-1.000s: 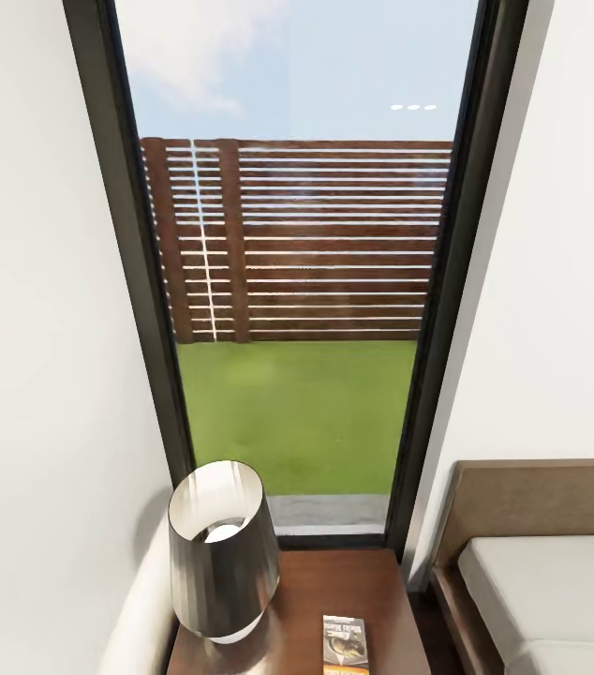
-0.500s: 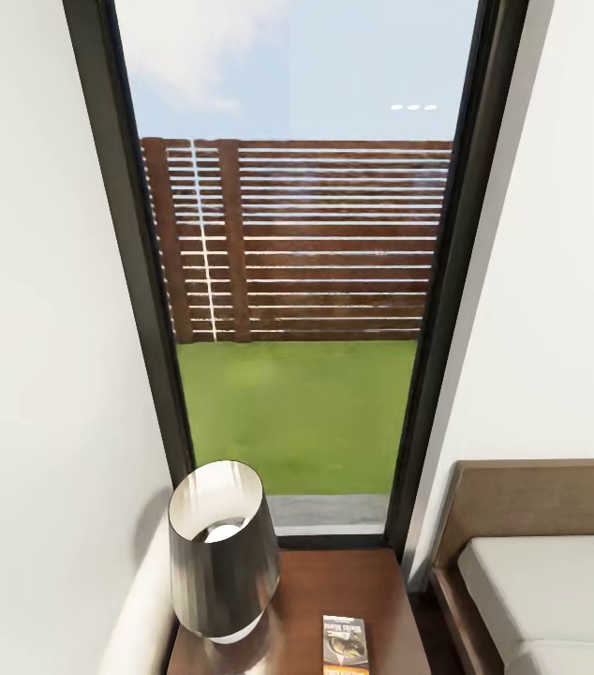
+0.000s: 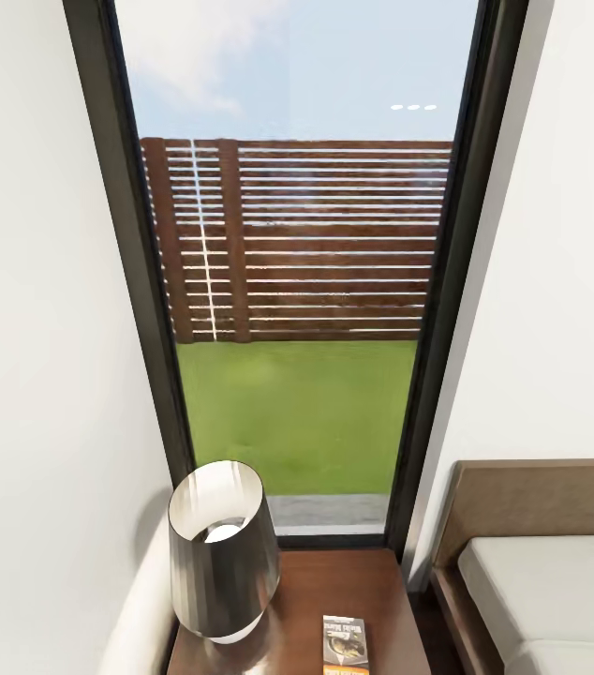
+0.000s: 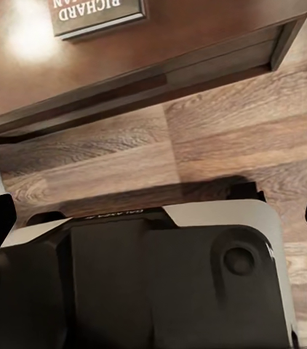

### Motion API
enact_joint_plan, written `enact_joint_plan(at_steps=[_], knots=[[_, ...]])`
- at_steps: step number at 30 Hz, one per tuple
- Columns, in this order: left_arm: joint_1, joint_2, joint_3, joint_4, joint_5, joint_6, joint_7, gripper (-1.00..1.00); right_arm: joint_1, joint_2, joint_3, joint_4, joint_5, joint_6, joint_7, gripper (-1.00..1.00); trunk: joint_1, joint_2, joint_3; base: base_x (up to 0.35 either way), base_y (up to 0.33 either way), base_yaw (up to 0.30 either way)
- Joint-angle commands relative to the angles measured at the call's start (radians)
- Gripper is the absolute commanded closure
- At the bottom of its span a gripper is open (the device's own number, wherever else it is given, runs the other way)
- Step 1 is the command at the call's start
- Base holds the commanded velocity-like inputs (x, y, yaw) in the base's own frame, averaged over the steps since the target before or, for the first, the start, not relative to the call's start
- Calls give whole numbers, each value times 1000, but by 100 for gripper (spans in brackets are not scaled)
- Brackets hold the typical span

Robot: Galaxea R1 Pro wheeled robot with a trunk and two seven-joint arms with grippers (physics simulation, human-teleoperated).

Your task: In the bedroom, move the book from the bed onto either nightstand, and place the two sandals side by side next to the bed.

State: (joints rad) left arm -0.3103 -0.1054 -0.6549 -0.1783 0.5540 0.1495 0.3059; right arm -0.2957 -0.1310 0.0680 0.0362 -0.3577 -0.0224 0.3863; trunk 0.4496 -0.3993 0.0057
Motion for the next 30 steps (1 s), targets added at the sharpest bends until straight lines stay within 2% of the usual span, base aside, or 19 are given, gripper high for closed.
enact_joint_plan(at_steps=[1, 20, 30], knots=[[4, 1, -8, -2, 7, 5, 6, -100, -1, 1, 7, 3, -11, -2, -1, -100, 0, -1, 0, 0, 0, 0], [40, 6, -3, 1, 9, -68, 7, -100, 0, 1, 6, 4, -3, -2, -26, -100, 0, -1, 0, 0, 0, 0], [47, 7, -1, 2, 9, -83, 8, -100, 34, 4, 7, 4, -3, -2, -31, -100, 0, -1, 0, 0, 0, 0]])
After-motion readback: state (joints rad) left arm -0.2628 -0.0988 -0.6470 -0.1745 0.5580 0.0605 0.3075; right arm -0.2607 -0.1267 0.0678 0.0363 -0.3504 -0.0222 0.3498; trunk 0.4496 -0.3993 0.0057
